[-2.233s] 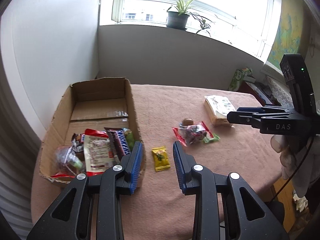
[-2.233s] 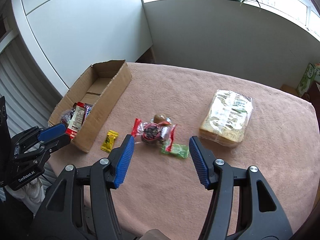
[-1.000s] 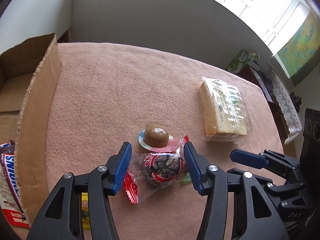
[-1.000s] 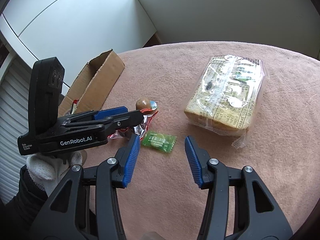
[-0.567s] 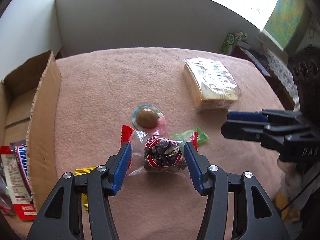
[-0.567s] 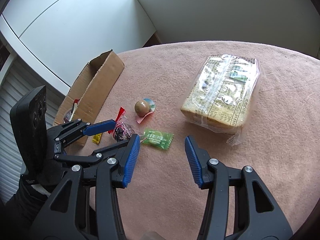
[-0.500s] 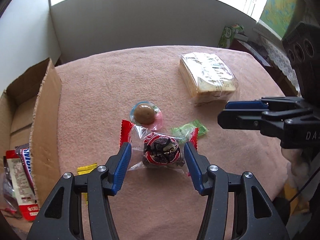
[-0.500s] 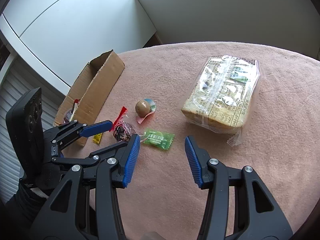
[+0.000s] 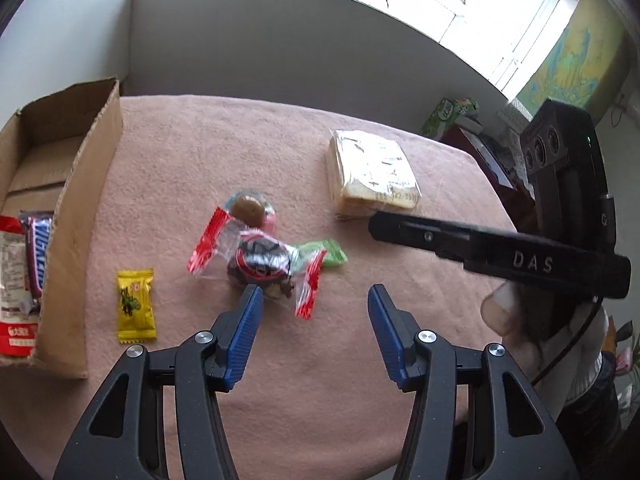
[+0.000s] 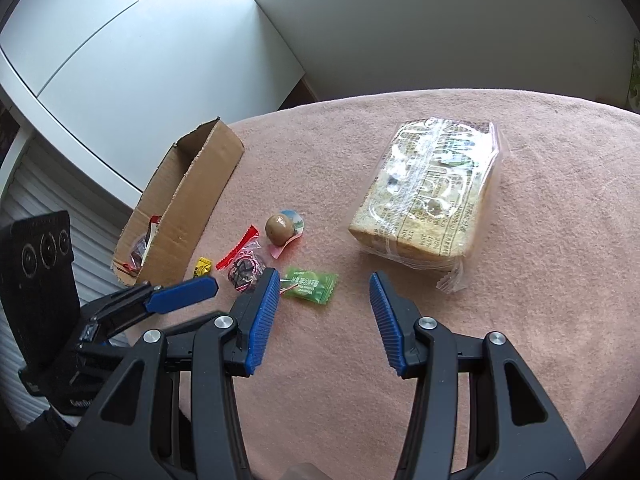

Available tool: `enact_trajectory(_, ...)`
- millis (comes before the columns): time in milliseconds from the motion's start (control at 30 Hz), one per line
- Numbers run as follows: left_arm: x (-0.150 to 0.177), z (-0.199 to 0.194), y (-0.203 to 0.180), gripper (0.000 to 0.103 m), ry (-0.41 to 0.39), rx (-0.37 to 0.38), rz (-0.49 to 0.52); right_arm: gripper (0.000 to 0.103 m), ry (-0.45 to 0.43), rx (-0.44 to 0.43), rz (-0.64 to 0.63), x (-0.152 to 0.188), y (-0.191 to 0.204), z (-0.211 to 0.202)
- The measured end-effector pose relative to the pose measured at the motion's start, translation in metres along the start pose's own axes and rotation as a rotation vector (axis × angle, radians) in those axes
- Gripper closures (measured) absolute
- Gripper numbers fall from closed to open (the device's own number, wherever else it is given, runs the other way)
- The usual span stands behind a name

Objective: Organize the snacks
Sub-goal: 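Move the left gripper to the red-wrapped dark candy while the right approaches the green wrapped candy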

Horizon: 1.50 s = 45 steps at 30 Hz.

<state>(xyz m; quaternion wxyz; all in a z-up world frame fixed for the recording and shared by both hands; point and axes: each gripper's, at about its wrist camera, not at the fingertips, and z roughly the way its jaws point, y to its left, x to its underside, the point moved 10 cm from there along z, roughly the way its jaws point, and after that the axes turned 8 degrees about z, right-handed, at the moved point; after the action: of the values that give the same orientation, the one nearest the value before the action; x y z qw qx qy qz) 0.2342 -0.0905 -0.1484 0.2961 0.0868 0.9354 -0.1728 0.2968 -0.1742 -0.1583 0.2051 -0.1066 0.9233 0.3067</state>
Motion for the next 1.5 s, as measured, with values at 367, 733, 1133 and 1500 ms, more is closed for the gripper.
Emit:
enact_trajectory(367, -0.019, 0.046, -0.019, 0.049, 0.094, 0.029, 0.022, 0.053, -0.052, 0.006, 0.054, -0.008, -0.024, -0.028)
enact_trajectory(733, -0.026, 0.033, -0.016, 0.049, 0.060, -0.026, 0.098, 0.053, -0.047, -0.016, 0.039, -0.006, -0.013, -0.018)
enact_trajectory(1133, -0.016, 0.064, -0.022, 0.049, 0.189, 0.044, 0.116, 0.053, -0.072, 0.014, 0.063, -0.011, -0.035, -0.041)
enact_trajectory(1500, 0.016, -0.015, 0.007, 0.049, 0.029, -0.037, 0.113, 0.053, 0.034, -0.034, -0.088, 0.001, 0.009, 0.004)
